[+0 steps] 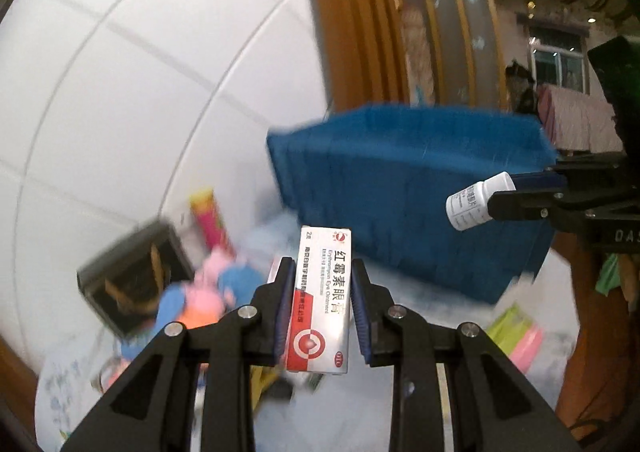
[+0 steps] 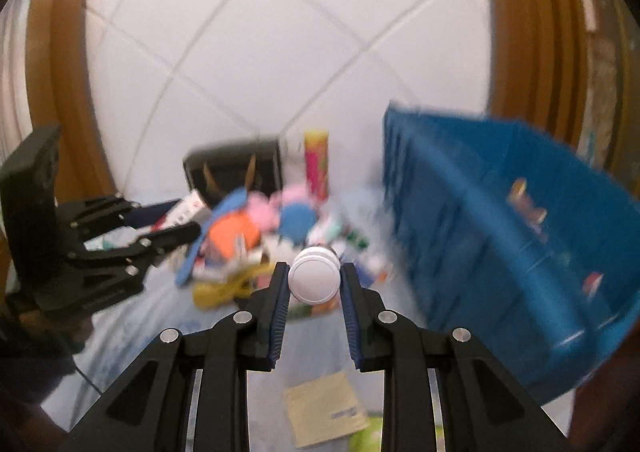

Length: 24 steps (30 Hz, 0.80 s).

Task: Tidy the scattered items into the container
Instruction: 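Carry both items over the blue crate and open both tools to drop them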

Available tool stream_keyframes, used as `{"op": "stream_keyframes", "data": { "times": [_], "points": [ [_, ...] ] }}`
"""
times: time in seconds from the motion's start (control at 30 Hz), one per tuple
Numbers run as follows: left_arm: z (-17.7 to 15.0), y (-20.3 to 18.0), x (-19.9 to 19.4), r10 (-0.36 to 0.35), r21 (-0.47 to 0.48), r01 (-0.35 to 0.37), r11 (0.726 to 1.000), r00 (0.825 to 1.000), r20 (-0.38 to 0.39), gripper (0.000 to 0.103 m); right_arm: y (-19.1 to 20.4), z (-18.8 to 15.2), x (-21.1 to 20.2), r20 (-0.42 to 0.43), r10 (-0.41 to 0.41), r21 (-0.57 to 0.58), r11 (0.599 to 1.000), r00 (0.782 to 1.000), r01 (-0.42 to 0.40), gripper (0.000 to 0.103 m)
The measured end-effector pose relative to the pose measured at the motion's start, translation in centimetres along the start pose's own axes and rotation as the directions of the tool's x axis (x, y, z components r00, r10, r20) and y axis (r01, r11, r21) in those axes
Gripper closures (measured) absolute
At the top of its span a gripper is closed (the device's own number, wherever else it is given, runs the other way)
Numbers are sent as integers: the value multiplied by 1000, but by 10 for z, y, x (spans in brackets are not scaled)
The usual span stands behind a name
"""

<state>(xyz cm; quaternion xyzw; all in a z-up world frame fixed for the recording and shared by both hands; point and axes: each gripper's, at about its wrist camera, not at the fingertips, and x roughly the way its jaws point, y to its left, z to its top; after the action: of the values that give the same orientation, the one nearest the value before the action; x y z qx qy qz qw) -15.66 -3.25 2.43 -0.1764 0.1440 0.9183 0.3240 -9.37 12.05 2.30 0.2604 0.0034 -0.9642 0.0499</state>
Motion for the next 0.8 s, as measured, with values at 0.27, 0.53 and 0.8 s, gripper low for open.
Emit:
{"op": "stream_keyframes", "data": {
  "times": [0.27,0.53,0.8],
  "points": [
    [114,-89,29,-8,32,5,999,993,116,76,-95,52,-78,158,-113,22,994,981,111,78],
    [185,-170,98,41,-19,-39,999,994,101,76,-211,74,-88,140,-200,105,977,970,186,78],
    [206,-199,121,140,-61,-135,989,986,90,76,-278,73,-85,115,-243,155,962,963,224,78]
  ]
}}
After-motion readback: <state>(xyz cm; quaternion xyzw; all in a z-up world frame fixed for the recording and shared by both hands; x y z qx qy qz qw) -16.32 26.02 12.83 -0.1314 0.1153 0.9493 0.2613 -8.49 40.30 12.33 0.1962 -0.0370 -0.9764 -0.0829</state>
